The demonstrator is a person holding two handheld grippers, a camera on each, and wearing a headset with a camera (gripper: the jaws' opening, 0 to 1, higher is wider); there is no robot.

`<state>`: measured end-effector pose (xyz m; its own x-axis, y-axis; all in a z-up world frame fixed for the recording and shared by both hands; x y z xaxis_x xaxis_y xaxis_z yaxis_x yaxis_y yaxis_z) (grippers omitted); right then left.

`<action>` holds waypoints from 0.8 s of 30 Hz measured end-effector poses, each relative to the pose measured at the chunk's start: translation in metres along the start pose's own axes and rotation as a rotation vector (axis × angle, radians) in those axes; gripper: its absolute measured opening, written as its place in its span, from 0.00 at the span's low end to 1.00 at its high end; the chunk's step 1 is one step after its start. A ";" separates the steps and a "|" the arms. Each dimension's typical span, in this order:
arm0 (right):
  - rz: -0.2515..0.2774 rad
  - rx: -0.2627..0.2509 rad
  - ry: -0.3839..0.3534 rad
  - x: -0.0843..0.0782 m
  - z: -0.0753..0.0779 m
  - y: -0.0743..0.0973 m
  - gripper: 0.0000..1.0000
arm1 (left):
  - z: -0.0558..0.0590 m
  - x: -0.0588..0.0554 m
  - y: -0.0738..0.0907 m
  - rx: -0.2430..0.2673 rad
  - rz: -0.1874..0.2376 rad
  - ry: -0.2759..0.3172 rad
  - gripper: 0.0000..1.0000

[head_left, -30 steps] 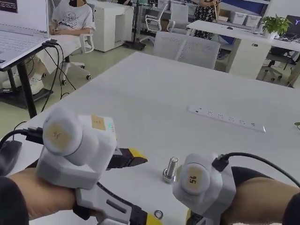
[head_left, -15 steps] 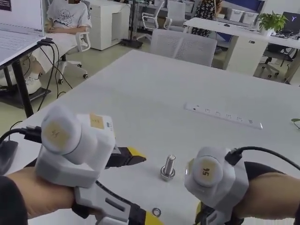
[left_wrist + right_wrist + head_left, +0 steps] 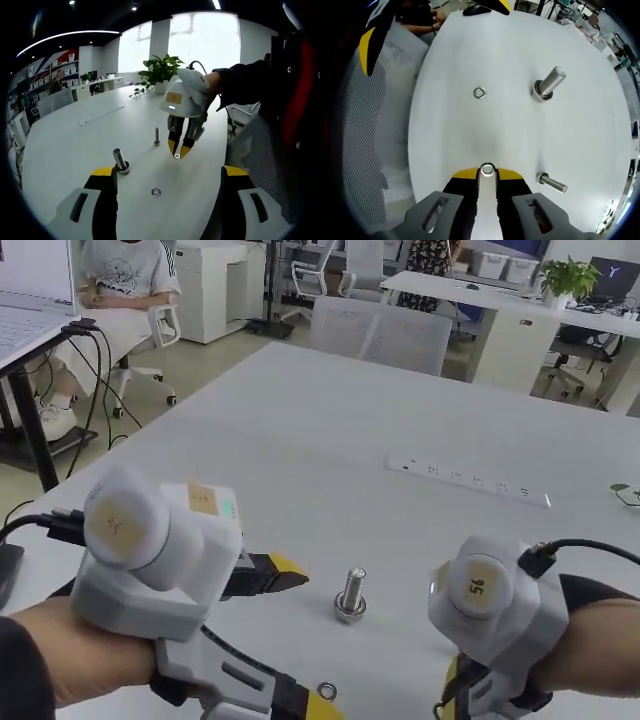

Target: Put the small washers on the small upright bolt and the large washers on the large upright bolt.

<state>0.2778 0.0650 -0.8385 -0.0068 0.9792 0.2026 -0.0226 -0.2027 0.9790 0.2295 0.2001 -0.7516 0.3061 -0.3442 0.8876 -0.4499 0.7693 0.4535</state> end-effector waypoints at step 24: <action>0.005 -0.062 -0.120 -0.039 0.029 0.024 0.13 | 0.001 0.001 -0.006 -0.018 -0.018 -0.006 0.85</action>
<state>0.3067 0.0217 -0.8221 0.1125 0.9706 0.2127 -0.0852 -0.2038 0.9753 0.2316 0.1948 -0.7527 0.3090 -0.3611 0.8798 -0.4293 0.7726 0.4678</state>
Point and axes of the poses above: the centre of the closed fingertips' face, and the gripper's own axes: y roughly backward along the fingers, z roughly to its right, x roughly out of its top, the point moved 3 cm from there along y, roughly backward along the fingers, and after that the axes turned 1 degree about -x, right-handed, at the moved point
